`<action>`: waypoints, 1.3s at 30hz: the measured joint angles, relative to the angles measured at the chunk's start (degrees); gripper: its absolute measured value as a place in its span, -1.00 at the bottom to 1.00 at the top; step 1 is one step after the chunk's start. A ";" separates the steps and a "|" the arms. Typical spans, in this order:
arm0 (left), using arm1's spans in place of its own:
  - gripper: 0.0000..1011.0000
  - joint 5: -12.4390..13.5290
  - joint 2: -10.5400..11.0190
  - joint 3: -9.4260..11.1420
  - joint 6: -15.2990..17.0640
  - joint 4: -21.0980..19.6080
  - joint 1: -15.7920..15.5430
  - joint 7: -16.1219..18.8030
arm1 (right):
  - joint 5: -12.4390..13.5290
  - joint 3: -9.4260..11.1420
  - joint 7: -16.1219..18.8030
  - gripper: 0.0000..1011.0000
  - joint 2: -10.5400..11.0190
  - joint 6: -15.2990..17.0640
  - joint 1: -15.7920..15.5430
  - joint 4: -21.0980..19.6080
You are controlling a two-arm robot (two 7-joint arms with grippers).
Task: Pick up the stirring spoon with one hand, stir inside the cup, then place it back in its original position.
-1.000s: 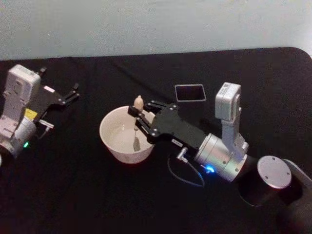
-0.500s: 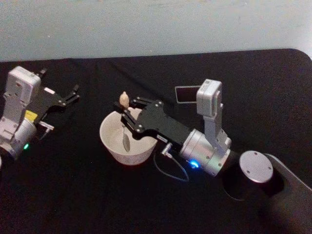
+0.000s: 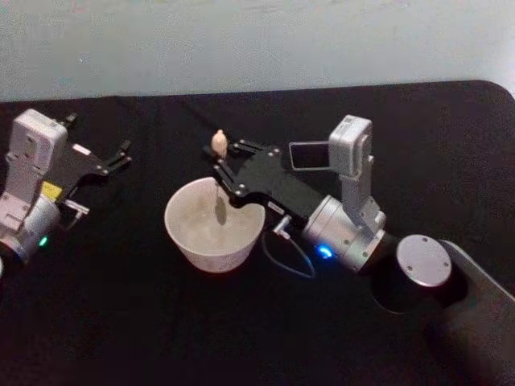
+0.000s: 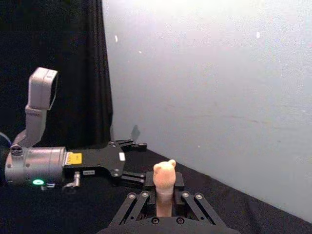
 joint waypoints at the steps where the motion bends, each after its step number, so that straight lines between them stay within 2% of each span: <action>1: 0.98 0.00 0.00 0.00 0.00 0.00 0.00 0.00 | -0.01 0.12 0.00 -0.58 0.09 0.00 0.00 0.00; 13: 0.98 0.00 0.00 0.00 0.00 0.00 0.00 0.00 | 1.51 1.62 1.45 -0.58 2.93 1.21 -2.42 -3.76; 24: 0.98 0.00 0.00 0.00 0.00 0.00 -0.01 0.00 | 2.05 0.55 2.84 -0.58 4.50 1.92 -4.30 -6.26; 30: 0.98 0.00 0.00 0.00 0.00 0.00 0.00 0.00 | 1.96 -0.40 3.04 -0.58 4.13 1.94 -4.31 -6.25; 39: 0.98 0.00 0.00 0.00 0.00 0.00 0.00 0.00 | 0.73 -1.83 2.31 -0.58 1.85 1.51 -2.59 -3.52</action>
